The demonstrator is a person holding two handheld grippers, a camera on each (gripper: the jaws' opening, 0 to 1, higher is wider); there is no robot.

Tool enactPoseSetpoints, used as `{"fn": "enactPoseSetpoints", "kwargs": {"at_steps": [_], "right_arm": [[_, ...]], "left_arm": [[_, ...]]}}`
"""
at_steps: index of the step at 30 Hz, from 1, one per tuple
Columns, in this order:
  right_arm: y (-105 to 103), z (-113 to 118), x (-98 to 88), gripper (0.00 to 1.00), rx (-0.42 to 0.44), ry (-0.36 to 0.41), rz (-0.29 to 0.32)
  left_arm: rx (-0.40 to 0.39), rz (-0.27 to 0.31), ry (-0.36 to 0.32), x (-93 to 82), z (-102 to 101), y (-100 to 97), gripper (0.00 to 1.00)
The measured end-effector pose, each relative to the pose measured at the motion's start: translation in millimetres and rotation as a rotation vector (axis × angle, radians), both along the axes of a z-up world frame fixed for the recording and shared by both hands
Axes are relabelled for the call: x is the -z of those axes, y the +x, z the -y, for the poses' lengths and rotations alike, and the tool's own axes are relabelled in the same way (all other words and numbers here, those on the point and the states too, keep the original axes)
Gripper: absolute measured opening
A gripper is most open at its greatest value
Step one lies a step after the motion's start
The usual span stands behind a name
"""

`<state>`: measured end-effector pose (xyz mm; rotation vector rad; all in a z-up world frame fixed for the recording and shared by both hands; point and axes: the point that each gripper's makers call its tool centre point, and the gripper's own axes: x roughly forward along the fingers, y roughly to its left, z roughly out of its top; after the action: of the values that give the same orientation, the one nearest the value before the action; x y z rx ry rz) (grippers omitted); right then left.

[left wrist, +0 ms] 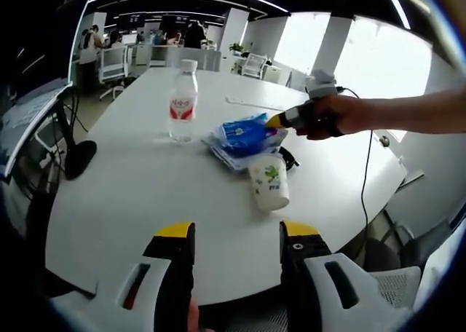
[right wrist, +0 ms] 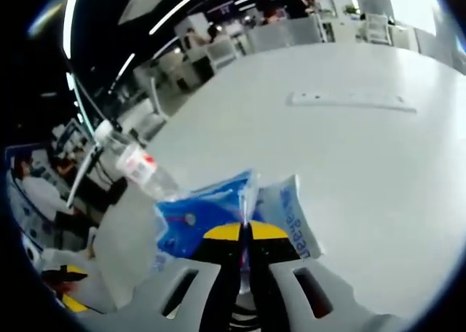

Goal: Arrange the tabletop items into an orderly group along one side of the table until the central work area is clear of visible clutter.

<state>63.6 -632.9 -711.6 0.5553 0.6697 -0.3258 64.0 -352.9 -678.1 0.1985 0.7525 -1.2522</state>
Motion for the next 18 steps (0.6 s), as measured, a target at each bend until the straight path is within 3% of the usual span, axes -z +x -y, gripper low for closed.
{"fn": "enactPoseSetpoints", "kwargs": {"at_steps": [18], "right_arm": [[-23,0,-17.1,0.0,0.037,-0.008,0.032]], "left_arm": [[0.016,0.006,-0.012,-5.9,-3,-5.5,0.46]]}}
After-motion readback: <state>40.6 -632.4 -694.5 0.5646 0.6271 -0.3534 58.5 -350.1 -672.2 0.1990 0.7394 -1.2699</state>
